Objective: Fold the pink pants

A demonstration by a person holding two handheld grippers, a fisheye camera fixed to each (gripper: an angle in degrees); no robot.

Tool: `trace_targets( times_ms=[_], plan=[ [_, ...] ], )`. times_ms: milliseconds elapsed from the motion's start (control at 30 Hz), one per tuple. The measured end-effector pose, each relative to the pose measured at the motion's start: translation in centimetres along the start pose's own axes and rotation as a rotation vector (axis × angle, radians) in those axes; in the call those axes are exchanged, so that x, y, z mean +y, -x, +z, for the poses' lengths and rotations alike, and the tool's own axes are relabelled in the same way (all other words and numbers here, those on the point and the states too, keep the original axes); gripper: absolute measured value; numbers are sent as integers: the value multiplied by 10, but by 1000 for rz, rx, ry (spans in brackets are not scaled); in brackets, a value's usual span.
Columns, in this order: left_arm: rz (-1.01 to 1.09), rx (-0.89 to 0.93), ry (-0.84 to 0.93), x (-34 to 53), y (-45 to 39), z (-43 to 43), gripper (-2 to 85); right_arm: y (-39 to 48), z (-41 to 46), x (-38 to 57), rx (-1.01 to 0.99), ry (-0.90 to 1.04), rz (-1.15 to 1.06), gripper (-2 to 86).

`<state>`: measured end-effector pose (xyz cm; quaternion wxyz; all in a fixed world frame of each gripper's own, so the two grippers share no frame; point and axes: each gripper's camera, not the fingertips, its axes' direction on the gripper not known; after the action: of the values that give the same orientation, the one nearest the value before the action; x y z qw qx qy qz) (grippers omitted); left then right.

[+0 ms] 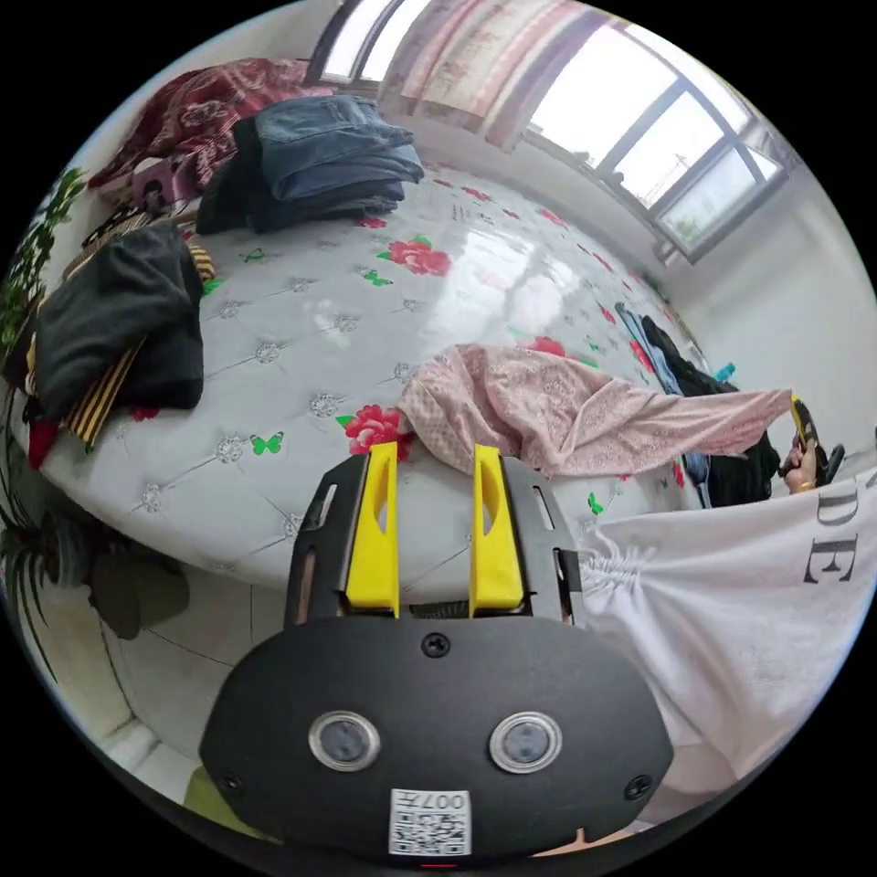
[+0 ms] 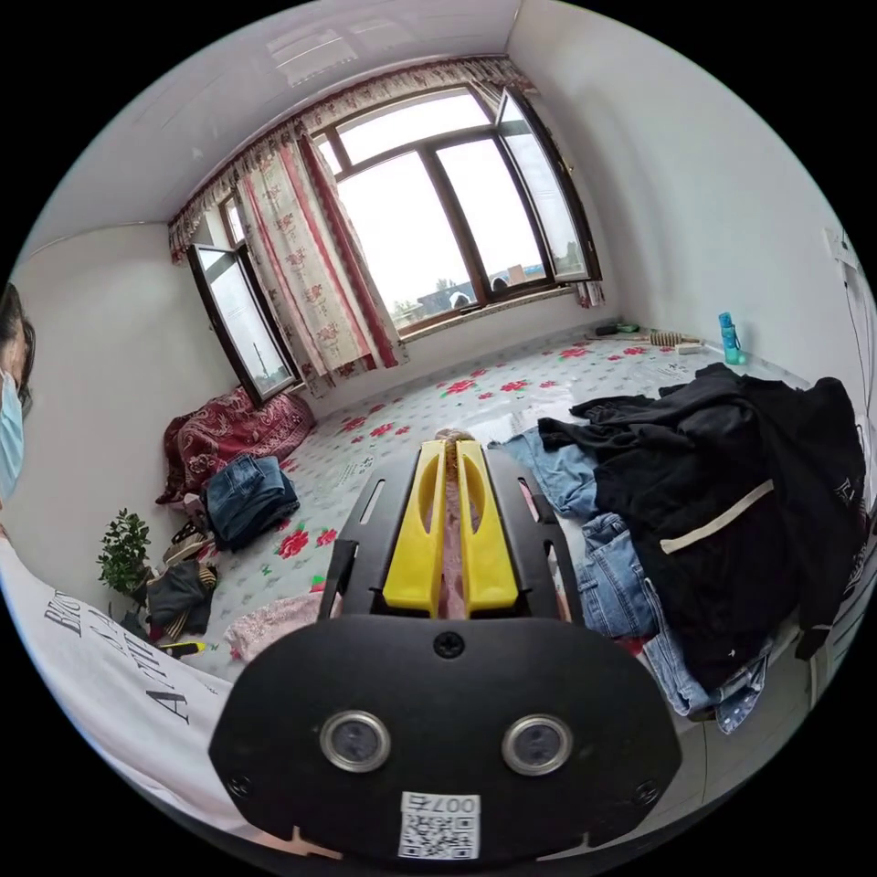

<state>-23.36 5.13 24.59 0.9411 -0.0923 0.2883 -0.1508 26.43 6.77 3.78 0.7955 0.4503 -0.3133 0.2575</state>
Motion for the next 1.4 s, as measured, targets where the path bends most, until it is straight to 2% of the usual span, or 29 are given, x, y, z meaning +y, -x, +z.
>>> trace_targets(
  times_ms=[167, 267, 367, 400, 533, 667, 733, 800, 933, 1000, 1133, 1267, 1400],
  plan=[
    [215, 131, 75, -10, -45, 45, 137, 16, -17, 4, 6, -44, 32, -1],
    [414, 73, 91, -27, -93, 78, 139, 30, -21, 6, 33, -50, 30, 0],
    [461, -23, 131, -49, -112, 104, 44, 41, -26, 6, 72, -60, 40, 0],
    [479, 38, 134, -59, -109, 97, 11, 44, -29, 6, 85, -68, 48, 0],
    [447, 343, 135, -94, -66, 36, -3, 48, -39, 3, 158, -79, 64, 0],
    [502, 448, 144, -133, -33, -11, -2, 42, -44, -3, 214, -98, 89, 0],
    [574, 480, 255, -169, -24, -14, 3, 33, -45, -11, 247, -117, 107, 0],
    [504, 392, 248, -200, -14, -4, 12, 23, -44, -17, 258, -141, 129, 0],
    [9, 145, 131, -245, 25, 44, 71, -5, -18, -22, 239, -137, 231, -1],
    [-31, 94, 61, -237, 18, 46, 76, -10, -4, -23, 256, -108, 257, -1],
    [40, 9, -52, -178, -22, 39, 84, -23, 33, -22, 258, 15, 281, -1],
    [191, 28, -24, -127, -75, 48, 113, -35, 56, -23, 246, 62, 307, -1],
    [399, -119, 1, -120, -130, 79, 129, -36, 77, -37, 208, 71, 297, -1]
  ],
)
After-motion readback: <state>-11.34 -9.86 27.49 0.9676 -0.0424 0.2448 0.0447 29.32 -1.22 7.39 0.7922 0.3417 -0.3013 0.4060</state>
